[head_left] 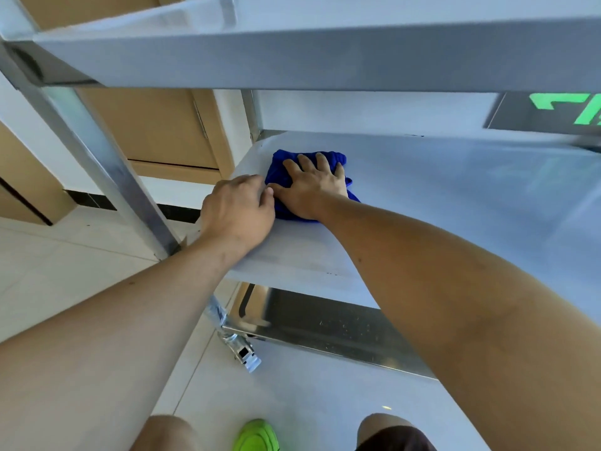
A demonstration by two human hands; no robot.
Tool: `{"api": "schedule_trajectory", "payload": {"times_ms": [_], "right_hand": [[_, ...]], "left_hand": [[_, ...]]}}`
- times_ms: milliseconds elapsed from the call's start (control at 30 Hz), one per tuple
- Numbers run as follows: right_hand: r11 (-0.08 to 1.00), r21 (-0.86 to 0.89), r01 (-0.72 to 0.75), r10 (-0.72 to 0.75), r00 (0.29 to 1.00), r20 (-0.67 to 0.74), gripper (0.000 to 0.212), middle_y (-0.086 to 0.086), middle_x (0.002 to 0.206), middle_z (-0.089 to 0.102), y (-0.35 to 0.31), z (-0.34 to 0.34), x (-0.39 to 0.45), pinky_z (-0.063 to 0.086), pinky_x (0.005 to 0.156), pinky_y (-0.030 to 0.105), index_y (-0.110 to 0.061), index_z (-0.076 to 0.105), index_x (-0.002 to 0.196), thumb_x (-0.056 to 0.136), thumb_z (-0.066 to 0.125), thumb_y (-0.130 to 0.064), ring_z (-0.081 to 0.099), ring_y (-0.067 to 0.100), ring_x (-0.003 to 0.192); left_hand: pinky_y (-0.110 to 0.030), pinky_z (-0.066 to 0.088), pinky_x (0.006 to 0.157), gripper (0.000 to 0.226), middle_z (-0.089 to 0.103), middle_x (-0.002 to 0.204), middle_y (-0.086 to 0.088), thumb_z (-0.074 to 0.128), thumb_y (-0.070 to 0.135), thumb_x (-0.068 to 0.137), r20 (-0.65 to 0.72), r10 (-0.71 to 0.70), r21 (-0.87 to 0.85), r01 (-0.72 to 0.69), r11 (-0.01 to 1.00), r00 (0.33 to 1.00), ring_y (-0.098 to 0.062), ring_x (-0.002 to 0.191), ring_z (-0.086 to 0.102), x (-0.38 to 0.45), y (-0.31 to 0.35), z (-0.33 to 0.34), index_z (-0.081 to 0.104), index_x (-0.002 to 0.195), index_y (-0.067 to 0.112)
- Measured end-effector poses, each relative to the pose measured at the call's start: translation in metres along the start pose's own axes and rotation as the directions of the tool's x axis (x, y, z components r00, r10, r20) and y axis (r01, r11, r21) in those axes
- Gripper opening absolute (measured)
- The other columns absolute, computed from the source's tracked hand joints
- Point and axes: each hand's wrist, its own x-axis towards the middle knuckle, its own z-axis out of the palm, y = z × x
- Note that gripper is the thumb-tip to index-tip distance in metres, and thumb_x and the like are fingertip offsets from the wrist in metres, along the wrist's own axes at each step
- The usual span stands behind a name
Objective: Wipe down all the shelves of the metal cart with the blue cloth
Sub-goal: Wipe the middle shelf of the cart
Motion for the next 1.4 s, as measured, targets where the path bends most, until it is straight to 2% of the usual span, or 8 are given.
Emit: {"api": "schedule_trajectory", "payload": {"times_ms": [233,300,533,700,1067,1167,1233,1400], "right_hand": [[0.984,-0.026,-0.175,0.174,0.983,-0.052,0.072,-0.004,0.154,0.035,0.103,-0.02,-0.046,0.015,0.113,0.057,-0.035,0.034,0.146,0.086,0.025,-0.074,0.018,0.03,0.143],[0.969,-0.034,-0.245,0.242,0.968,-0.063,0.073,-0.005,0.153,0.035,0.138,-0.028,-0.063,0.015,0.113,0.057,-0.035,0.034,0.145,0.084,0.025,-0.074,0.018,0.03,0.143],[0.886,-0.042,-0.461,0.455,0.884,-0.106,0.073,-0.005,0.151,0.038,0.238,-0.057,-0.137,0.016,0.11,0.056,-0.036,0.037,0.142,0.08,0.025,-0.073,0.022,0.03,0.14],[0.82,-0.049,-0.57,0.562,0.818,-0.123,0.072,-0.004,0.153,0.037,0.283,-0.075,-0.192,0.015,0.111,0.056,-0.036,0.035,0.143,0.082,0.023,-0.073,0.021,0.03,0.141],[0.716,-0.058,-0.696,0.688,0.717,-0.112,0.073,-0.004,0.161,0.025,0.285,-0.093,-0.267,0.005,0.116,0.06,-0.034,0.026,0.152,0.089,0.021,-0.072,0.006,0.029,0.15],[0.706,-0.057,-0.706,0.698,0.708,-0.112,0.073,-0.002,0.162,0.023,0.276,-0.093,-0.278,0.003,0.116,0.061,-0.033,0.025,0.152,0.09,0.02,-0.071,0.003,0.029,0.15],[0.699,-0.041,-0.714,0.708,0.699,-0.103,0.073,-0.001,0.164,0.02,0.269,-0.092,-0.285,0.001,0.116,0.063,-0.034,0.024,0.153,0.09,0.019,-0.071,0.0,0.029,0.151],[0.702,-0.023,-0.712,0.706,0.7,-0.106,0.075,0.0,0.166,0.016,0.244,-0.085,-0.29,-0.005,0.114,0.064,-0.035,0.022,0.154,0.088,0.018,-0.07,-0.001,0.031,0.151]], "left_hand": [[-0.043,0.049,0.089,0.04,0.064,0.124,-0.008,0.043,0.041,0.097,0.066,0.164,-0.038,-0.162,0.986,0.984,-0.033,0.114,0.054,-0.013,0.071,0.02,0.061,0.12,0.014],[-0.042,0.048,0.089,0.039,0.064,0.123,-0.009,0.044,0.04,0.097,0.083,0.2,-0.055,-0.196,0.979,0.976,-0.033,0.113,0.054,-0.018,0.094,0.027,0.061,0.118,0.012],[-0.04,0.045,0.092,0.039,0.064,0.122,-0.006,0.043,0.041,0.096,0.118,0.341,-0.128,-0.327,0.936,0.932,-0.031,0.114,0.053,-0.038,0.167,0.052,0.061,0.116,0.012],[-0.039,0.045,0.093,0.037,0.064,0.123,-0.004,0.045,0.042,0.094,0.146,0.396,-0.137,-0.378,0.916,0.907,-0.031,0.115,0.053,-0.052,0.194,0.063,0.062,0.115,0.016],[-0.039,0.045,0.092,0.04,0.066,0.119,-0.007,0.042,0.044,0.095,0.181,0.382,-0.078,-0.374,0.924,0.906,-0.033,0.112,0.056,-0.064,0.19,0.057,0.064,0.11,0.014],[-0.038,0.047,0.085,0.037,0.068,0.109,-0.005,0.039,0.045,0.095,0.19,0.392,-0.052,-0.389,0.92,0.9,-0.032,0.104,0.058,-0.065,0.19,0.053,0.061,0.094,0.015],[-0.038,0.047,0.081,0.033,0.067,0.1,-0.004,0.038,0.045,0.095,0.193,0.4,-0.039,-0.4,0.915,0.896,-0.031,0.097,0.057,-0.064,0.19,0.051,0.052,0.081,0.018],[-0.038,0.046,0.079,0.031,0.066,0.097,-0.004,0.039,0.045,0.094,0.194,0.399,-0.023,-0.403,0.915,0.896,-0.032,0.096,0.056,-0.061,0.191,0.053,0.047,0.077,0.02]]}}
